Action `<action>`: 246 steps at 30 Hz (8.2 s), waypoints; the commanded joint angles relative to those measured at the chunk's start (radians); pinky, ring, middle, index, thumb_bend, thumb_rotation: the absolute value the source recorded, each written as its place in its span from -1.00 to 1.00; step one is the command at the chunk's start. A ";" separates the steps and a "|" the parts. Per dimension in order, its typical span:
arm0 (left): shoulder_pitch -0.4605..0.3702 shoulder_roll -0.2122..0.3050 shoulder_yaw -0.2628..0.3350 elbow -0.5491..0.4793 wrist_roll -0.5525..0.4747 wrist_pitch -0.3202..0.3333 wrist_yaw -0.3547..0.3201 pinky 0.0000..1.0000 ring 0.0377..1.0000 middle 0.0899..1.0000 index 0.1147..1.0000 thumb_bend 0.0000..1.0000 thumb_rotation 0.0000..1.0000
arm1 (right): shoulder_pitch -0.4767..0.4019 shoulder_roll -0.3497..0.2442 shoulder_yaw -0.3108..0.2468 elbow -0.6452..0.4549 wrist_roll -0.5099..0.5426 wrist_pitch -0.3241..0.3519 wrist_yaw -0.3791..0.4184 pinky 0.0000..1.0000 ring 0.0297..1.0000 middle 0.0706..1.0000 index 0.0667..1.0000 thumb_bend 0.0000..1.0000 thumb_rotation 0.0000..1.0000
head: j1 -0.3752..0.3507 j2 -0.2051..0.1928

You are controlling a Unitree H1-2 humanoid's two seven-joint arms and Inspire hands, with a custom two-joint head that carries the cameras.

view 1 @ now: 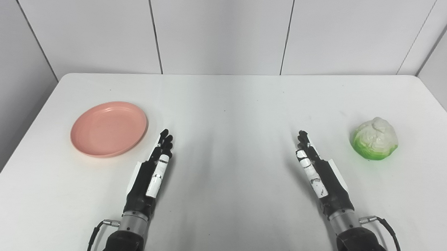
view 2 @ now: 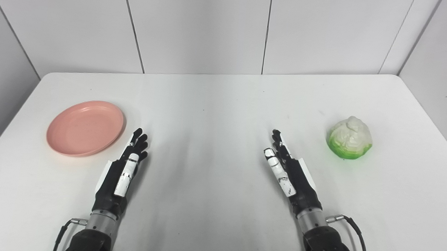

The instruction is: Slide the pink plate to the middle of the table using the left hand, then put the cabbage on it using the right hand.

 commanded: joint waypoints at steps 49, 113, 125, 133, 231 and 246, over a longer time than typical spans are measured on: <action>-0.114 -0.098 -0.030 0.414 0.131 -0.284 0.109 0.90 0.92 0.91 0.90 -0.08 1.00 | -0.025 -0.064 -0.043 0.097 0.118 -0.140 0.064 1.00 1.00 1.00 1.00 -0.82 1.00 | 0.444 -0.208; -0.376 0.206 0.249 -0.193 -0.132 0.247 -0.046 0.85 0.85 0.84 0.82 -0.07 1.00 | -0.003 -0.004 -0.005 -0.022 0.055 -0.028 0.028 1.00 1.00 1.00 1.00 -0.85 1.00 | 0.405 -0.168; -0.498 0.319 0.388 0.060 -0.243 0.202 -0.041 0.75 0.77 0.77 0.78 -0.19 1.00 | -0.005 -0.004 -0.009 -0.009 0.070 -0.039 0.028 1.00 1.00 1.00 1.00 -0.85 1.00 | 0.410 -0.171; -0.532 0.370 0.440 0.162 -0.271 0.189 -0.037 0.75 0.76 0.77 0.77 -0.19 1.00 | -0.005 -0.008 -0.009 -0.008 0.075 -0.035 0.032 1.00 1.00 1.00 1.00 -0.82 1.00 | 0.411 -0.171; -0.414 0.205 0.340 0.603 -0.345 0.029 -0.056 0.75 0.75 0.73 0.70 -0.26 1.00 | -0.005 -0.004 0.000 -0.001 0.084 -0.031 0.032 1.00 1.00 1.00 1.00 -0.65 1.00 | 0.305 -0.119; -0.404 0.146 0.280 0.519 -0.370 0.113 -0.096 0.76 0.76 0.74 0.71 -0.27 1.00 | -0.007 0.013 0.015 0.024 0.056 -0.049 0.016 1.00 1.00 1.00 1.00 -0.46 1.00 | 0.191 -0.091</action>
